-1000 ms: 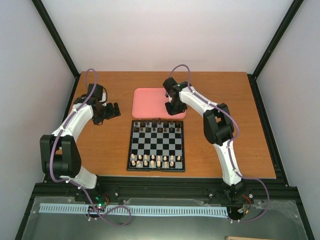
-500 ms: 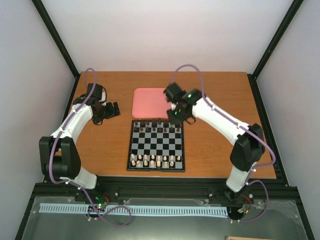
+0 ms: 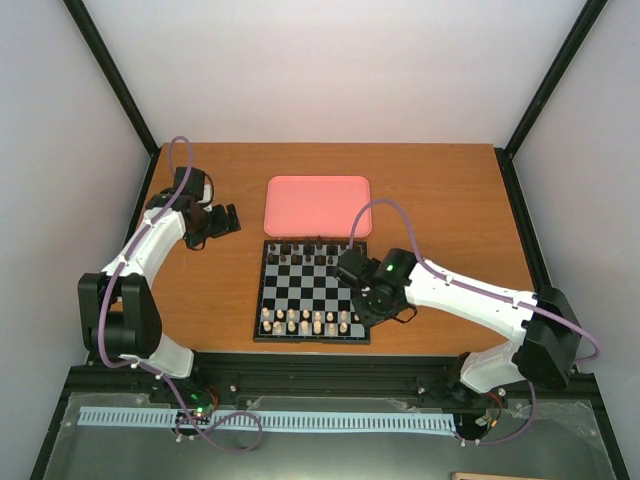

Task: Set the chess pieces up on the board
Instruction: Place the chess piece on the chessboard.

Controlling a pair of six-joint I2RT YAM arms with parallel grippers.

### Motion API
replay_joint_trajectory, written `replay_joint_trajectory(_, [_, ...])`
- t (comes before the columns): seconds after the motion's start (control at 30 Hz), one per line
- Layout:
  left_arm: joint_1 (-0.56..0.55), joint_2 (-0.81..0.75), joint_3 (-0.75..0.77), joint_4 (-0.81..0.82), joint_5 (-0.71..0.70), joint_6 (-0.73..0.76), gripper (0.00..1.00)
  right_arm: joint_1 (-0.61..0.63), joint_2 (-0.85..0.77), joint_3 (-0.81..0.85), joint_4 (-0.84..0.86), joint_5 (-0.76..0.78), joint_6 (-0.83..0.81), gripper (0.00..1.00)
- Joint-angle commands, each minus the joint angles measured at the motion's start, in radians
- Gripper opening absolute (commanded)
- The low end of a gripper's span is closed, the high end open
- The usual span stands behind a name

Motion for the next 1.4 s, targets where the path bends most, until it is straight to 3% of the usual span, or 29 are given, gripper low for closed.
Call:
replay_joint_trajectory(0.0, [-0.002, -0.027, 0.004, -0.003, -0.005, 0.016, 1.0, 0.037, 0.021, -0.032, 0.052, -0.025, 0.06, 0.07])
replay_joint_trajectory(0.47, [-0.001, -0.026, -0.006, 0.0, -0.017, 0.014, 1.0, 0.084, 0.163, -0.048, 0.159, -0.002, 0.029, 0.07])
replay_joint_trajectory(1.37, [-0.002, -0.006, 0.001, 0.005, -0.018, 0.015, 1.0, 0.106, 0.245, -0.092, 0.245, -0.002, 0.003, 0.09])
